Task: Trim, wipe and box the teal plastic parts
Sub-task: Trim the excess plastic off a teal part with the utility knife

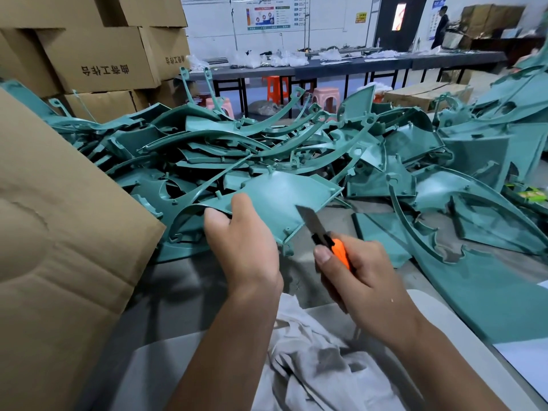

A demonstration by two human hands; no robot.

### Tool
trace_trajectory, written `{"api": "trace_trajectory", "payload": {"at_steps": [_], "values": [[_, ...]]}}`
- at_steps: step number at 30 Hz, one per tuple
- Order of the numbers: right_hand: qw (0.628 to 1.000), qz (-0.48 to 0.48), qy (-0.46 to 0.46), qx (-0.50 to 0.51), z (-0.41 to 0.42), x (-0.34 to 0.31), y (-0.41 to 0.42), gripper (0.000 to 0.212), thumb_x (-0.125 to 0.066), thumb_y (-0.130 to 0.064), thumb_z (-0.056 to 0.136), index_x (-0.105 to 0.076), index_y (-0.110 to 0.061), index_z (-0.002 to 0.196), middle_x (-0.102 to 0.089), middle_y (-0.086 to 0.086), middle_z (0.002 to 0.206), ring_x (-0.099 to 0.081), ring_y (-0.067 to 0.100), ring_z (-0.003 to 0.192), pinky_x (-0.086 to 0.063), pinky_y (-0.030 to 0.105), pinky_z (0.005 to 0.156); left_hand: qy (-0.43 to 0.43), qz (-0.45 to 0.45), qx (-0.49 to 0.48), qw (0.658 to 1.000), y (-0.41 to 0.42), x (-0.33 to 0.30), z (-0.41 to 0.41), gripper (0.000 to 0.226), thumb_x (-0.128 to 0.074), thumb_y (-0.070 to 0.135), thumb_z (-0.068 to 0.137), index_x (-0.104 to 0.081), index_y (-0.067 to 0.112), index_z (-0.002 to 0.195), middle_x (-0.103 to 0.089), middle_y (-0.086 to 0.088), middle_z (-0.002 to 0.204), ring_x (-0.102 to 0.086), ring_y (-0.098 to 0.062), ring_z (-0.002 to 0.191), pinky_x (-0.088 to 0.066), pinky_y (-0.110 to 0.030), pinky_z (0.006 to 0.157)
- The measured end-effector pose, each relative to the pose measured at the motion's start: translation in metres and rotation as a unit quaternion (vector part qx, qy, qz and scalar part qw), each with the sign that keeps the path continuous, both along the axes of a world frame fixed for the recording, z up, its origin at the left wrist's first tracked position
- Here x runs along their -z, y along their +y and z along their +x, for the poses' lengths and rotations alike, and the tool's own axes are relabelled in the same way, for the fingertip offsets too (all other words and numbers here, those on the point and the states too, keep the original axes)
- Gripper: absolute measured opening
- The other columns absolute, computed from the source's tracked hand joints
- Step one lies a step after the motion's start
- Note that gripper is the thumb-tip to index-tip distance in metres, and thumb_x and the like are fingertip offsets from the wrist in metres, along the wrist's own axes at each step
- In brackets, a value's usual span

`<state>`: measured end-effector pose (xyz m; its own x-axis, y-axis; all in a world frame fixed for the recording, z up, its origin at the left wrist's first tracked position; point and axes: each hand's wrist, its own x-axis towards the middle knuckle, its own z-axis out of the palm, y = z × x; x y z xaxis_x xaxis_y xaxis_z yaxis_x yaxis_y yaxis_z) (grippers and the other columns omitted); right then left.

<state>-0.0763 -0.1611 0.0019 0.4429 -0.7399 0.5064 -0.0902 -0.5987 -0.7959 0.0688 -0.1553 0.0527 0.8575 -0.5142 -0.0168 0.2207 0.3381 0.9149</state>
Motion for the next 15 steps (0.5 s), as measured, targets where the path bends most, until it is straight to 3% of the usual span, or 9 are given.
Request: {"api": "trace_trajectory", "payload": {"at_steps": [4, 9, 12, 15], "values": [[0.992, 0.080, -0.003, -0.093, -0.007, 0.000, -0.002, 0.048, -0.056, -0.047, 0.100, -0.052, -0.008, 0.071, -0.051, 0.009, 0.052, -0.047, 0.020, 0.042, -0.037, 0.026, 0.043, 0.007, -0.006, 0.008, 1.000, -0.001, 0.000, 0.001, 0.014, -0.050, 0.021, 0.083, -0.038, 0.015, 0.085, -0.042, -0.009, 0.083, -0.040, -0.021, 0.074, -0.036, -0.043, 0.064], [0.975, 0.168, -0.136, -0.050, -0.006, 0.000, -0.007, 0.044, -0.051, -0.055, 0.104, -0.045, -0.012, 0.096, -0.057, 0.015, 0.066, -0.046, 0.025, 0.041, -0.040, 0.026, 0.044, 0.002, 0.000, -0.001, 1.000, 0.001, 0.000, -0.001, 0.014, -0.051, 0.020, 0.087, -0.040, 0.016, 0.080, -0.051, -0.007, 0.080, -0.048, -0.020, 0.072, -0.043, -0.042, 0.063], [0.966, 0.191, -0.169, -0.035, -0.004, 0.000, -0.013, 0.046, -0.051, -0.052, 0.105, -0.044, -0.009, 0.090, -0.057, 0.016, 0.070, -0.046, 0.026, 0.040, -0.040, 0.028, 0.044, 0.007, -0.007, 0.003, 1.000, 0.001, -0.001, -0.003, 0.012, -0.052, 0.019, 0.086, -0.043, 0.014, 0.081, -0.055, -0.008, 0.082, -0.051, -0.021, 0.072, -0.046, -0.043, 0.064], [0.967, 0.193, -0.164, 0.002, 0.000, 0.000, -0.013, 0.051, -0.049, -0.053, 0.105, -0.050, -0.006, 0.084, -0.057, 0.016, 0.064, -0.047, 0.025, 0.040, -0.040, 0.029, 0.041, 0.006, -0.010, 0.019, 1.000, 0.001, -0.001, -0.007, 0.010, -0.052, 0.024, 0.079, -0.048, 0.015, 0.080, -0.062, -0.007, 0.082, -0.056, -0.022, 0.073, -0.056, -0.053, 0.070]]}}
